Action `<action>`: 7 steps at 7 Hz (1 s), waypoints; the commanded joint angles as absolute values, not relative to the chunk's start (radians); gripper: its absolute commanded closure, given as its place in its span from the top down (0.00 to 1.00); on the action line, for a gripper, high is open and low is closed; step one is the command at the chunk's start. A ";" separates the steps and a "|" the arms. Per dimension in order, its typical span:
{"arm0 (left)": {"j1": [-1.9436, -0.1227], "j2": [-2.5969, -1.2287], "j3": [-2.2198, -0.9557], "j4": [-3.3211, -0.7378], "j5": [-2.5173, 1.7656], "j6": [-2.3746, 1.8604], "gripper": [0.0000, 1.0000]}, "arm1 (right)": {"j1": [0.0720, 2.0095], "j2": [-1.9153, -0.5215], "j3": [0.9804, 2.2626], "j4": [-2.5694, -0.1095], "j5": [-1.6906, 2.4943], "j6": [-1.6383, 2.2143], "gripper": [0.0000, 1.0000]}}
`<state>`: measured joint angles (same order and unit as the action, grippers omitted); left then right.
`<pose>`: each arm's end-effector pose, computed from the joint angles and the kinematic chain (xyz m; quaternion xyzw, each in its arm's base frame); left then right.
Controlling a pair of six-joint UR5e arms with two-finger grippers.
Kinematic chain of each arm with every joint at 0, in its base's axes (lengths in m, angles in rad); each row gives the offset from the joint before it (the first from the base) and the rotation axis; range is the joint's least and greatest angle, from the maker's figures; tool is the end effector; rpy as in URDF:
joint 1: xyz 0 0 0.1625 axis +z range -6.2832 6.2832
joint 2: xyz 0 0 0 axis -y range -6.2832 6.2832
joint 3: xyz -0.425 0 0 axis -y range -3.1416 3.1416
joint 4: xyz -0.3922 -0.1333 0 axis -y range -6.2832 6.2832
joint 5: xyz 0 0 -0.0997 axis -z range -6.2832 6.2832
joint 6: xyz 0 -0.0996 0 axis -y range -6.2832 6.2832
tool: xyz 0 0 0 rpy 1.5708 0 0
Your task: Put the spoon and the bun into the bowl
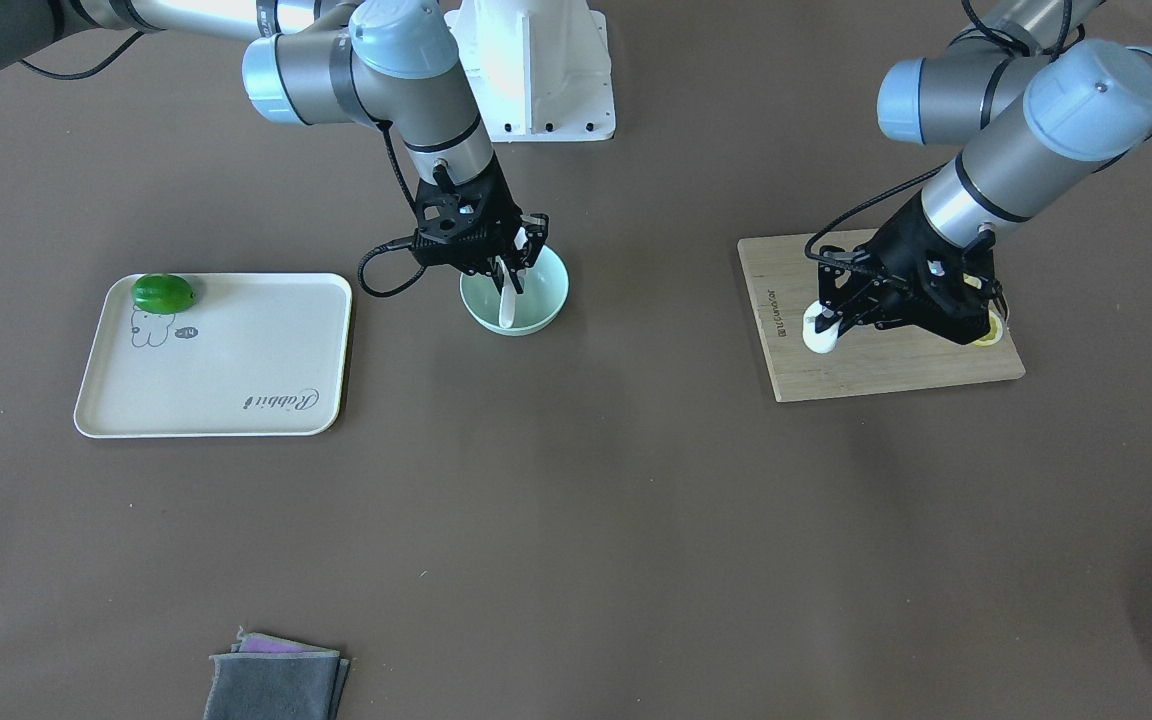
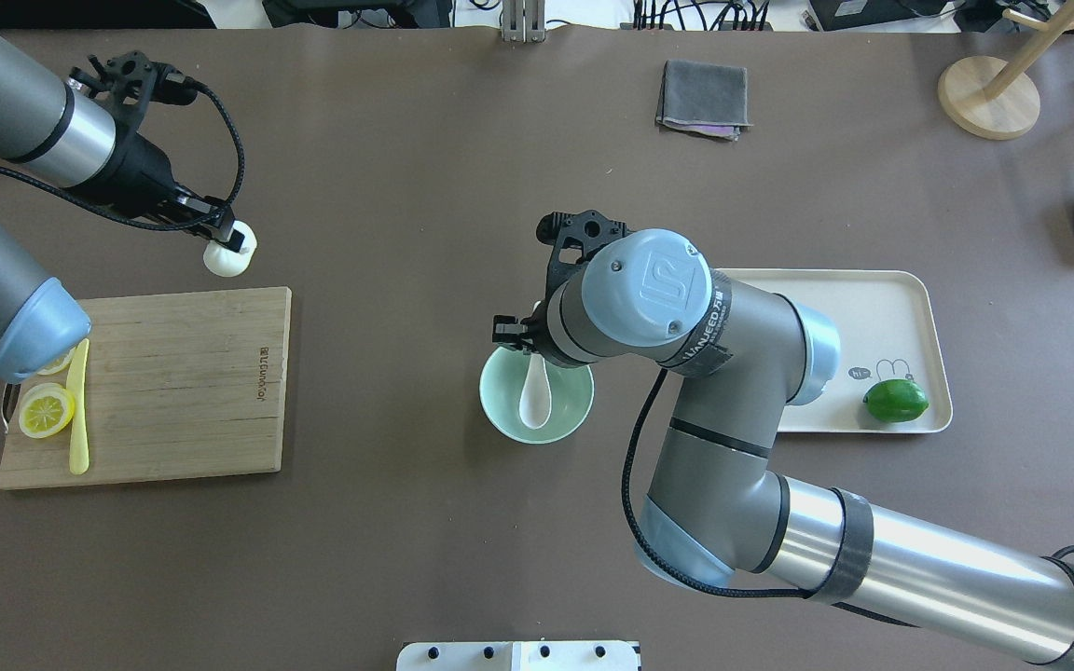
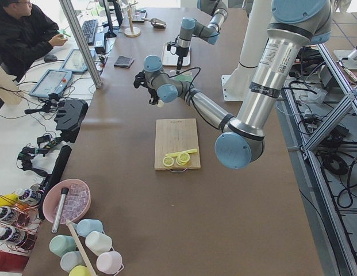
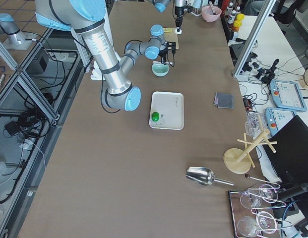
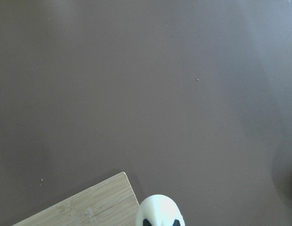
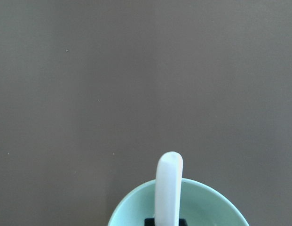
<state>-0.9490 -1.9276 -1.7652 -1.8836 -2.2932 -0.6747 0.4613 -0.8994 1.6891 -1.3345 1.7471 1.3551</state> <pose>0.2971 -0.5303 0.3280 0.1184 0.4923 0.1254 0.8531 -0.5538 -0.4046 0.1823 0.0900 -0.4866 0.0634 0.8667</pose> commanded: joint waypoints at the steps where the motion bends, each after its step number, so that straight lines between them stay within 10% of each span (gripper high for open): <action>1: -0.950 -1.933 -1.756 -1.884 -2.290 -0.675 0.00 | 0.454 -0.874 1.640 -1.302 1.730 1.364 0.00; 4: -0.948 -1.940 -1.755 -1.884 -2.290 -0.687 0.00 | 0.466 -0.887 1.623 -1.302 1.730 1.355 0.00; 5: -0.946 -1.950 -1.752 -1.884 -2.290 -0.695 0.00 | 0.466 -0.887 1.623 -1.302 1.730 1.356 0.19; 6: -0.945 -1.962 -1.747 -1.884 -2.290 -0.716 0.00 | 0.468 -0.888 1.621 -1.302 1.730 1.355 0.86; 7: -0.942 -1.976 -1.746 -1.884 -2.290 -0.744 0.00 | 0.485 -0.885 1.624 -1.302 1.733 1.355 1.00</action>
<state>-0.9449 -1.9600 -1.7487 -1.8837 -2.2902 -0.7146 0.4711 -0.8867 1.6232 -1.3024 1.7310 1.3550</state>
